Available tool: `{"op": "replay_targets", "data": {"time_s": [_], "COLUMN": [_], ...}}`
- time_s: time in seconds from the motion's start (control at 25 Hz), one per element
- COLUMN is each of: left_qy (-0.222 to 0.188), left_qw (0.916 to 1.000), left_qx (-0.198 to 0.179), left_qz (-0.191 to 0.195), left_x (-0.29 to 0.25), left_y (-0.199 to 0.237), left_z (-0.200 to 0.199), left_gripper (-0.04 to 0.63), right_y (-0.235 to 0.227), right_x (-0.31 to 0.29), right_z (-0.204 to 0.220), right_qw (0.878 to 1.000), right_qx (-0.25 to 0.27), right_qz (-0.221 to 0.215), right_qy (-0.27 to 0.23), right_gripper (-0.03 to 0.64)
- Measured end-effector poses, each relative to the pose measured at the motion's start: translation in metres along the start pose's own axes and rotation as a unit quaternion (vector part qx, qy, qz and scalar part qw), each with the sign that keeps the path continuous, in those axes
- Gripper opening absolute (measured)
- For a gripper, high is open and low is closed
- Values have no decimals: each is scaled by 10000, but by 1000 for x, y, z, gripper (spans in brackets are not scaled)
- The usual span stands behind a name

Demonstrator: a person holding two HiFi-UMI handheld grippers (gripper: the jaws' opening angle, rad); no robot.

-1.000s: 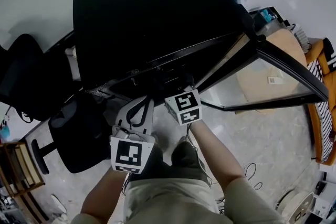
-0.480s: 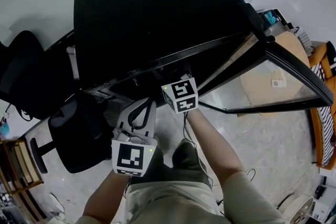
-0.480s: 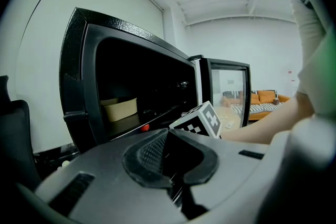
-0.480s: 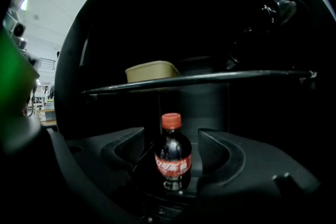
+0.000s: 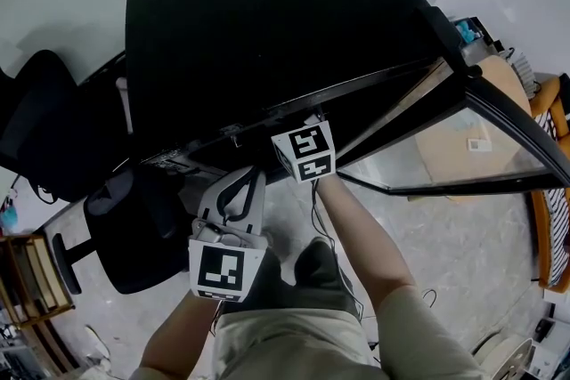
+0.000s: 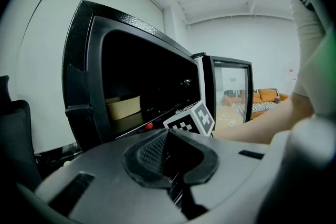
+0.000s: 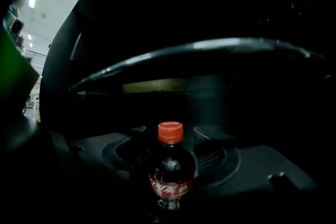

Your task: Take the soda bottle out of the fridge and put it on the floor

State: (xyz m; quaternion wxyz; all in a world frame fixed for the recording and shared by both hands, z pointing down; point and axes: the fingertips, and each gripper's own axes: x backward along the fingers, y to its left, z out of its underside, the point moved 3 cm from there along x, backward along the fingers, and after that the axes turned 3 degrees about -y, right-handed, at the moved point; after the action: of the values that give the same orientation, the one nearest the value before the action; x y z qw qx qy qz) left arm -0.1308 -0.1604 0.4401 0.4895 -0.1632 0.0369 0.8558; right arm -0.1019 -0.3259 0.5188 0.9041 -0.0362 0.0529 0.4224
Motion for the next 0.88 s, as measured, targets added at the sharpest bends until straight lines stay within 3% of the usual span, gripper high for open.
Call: {"op": "replay_targets", "data": {"time_s": [0.08,0.16,0.32,0.88], "left_qy": [-31,-16,16,237], "left_qw": [10000,10000,10000,9997], "left_qx": [37,49,77,19], "left_qz": [-2,11,42,105], "left_x": [-1,-2,-4,8], "left_y": [1,3,7,13], "left_z": [1,2,2,-3], "left_gripper": [5,5,5,5], "right_y": [-2,-5,-2,13], "right_x": [-2,-3,-7,32], "right_z": [1,0,0,-1], "right_qw": [10000,9999,9998,9987], "right_qx": [3,68,164,236], "right_qz": [36,92,53,270], "right_qy": [7,3,47,369], "right_gripper": [261,190,161,137]}}
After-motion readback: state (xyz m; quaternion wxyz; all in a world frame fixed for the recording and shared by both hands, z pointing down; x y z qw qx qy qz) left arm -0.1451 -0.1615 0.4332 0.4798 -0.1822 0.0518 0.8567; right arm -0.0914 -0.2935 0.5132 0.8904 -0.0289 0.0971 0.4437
